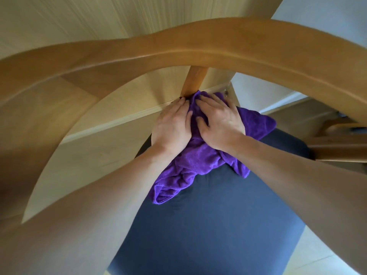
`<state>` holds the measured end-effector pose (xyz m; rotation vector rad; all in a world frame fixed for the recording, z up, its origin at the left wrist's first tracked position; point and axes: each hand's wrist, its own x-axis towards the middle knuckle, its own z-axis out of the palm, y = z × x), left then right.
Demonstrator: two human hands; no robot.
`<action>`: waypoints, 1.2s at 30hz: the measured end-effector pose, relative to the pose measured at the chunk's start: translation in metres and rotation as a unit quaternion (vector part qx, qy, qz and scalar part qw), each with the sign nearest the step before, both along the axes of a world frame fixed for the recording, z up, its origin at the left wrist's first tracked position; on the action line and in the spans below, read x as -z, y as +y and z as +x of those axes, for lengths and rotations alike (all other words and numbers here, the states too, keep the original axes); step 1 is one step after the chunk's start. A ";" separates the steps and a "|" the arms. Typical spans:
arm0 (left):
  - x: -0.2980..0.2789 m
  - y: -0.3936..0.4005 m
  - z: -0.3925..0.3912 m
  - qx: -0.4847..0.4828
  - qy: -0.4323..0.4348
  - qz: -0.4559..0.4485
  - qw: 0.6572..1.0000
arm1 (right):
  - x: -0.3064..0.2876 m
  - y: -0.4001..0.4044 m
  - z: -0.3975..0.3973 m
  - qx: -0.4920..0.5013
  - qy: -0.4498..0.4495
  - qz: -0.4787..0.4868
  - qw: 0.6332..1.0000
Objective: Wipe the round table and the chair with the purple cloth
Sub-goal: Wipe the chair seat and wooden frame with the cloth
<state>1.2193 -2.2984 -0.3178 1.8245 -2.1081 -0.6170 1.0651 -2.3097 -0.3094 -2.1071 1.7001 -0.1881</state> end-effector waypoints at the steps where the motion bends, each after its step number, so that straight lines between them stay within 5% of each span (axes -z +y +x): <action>1: 0.000 0.006 0.001 0.009 0.006 -0.019 1.000 | -0.001 0.004 0.000 -0.004 -0.011 -0.013 1.000; 5: 0.001 0.021 0.000 -0.031 -0.019 -0.020 0.999 | -0.003 0.016 -0.003 0.054 -0.041 -0.044 0.997; 8: 0.005 0.015 -0.004 -0.092 -0.051 0.042 0.994 | -0.003 0.006 0.000 0.133 0.014 0.026 0.991; 12: 0.008 0.009 -0.002 -0.058 -0.055 0.050 0.996 | 0.002 -0.007 0.004 0.086 0.066 0.087 0.990; 19: 0.011 0.012 0.004 0.006 -0.003 -0.051 0.999 | 0.002 0.003 0.004 0.016 -0.015 -0.009 1.000; 27: 0.008 0.015 0.000 -0.006 0.002 -0.034 0.999 | 0.000 0.010 0.007 0.029 -0.028 -0.016 0.999; 36: -0.002 0.056 -0.008 0.101 -0.069 -0.036 0.992 | -0.020 0.068 -0.006 0.026 -0.033 0.029 0.999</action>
